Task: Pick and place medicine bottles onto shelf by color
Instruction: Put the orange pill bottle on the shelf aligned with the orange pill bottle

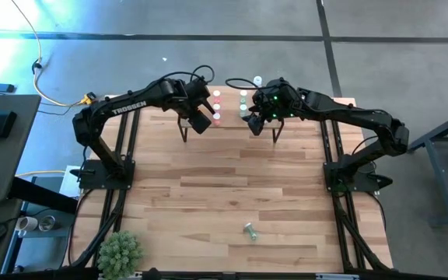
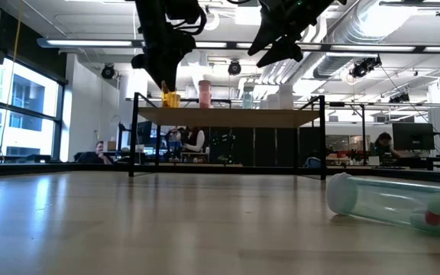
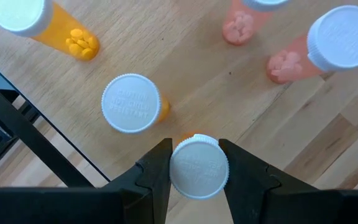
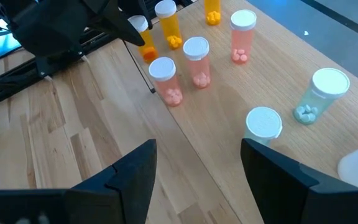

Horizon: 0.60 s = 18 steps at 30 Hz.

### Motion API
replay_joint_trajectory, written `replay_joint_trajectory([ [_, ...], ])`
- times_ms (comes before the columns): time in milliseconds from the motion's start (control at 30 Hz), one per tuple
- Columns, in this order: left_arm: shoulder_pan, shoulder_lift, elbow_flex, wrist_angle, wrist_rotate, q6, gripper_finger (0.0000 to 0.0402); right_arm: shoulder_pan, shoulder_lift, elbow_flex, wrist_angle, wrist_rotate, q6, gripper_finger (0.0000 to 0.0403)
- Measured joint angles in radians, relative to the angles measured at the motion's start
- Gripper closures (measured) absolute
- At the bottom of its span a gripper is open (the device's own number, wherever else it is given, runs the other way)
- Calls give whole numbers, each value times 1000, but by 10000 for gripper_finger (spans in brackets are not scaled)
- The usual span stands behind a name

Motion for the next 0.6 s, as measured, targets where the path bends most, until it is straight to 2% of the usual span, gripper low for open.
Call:
replay_joint_trajectory([
  [300, -3, 2, -1, -3, 0, -8, 285, 0, 0, 0, 0, 0, 0, 178],
  [600, -3, 8, -6, -10, 14, -8, 238, 0, 0, 0, -16, 0, 0, 178],
])
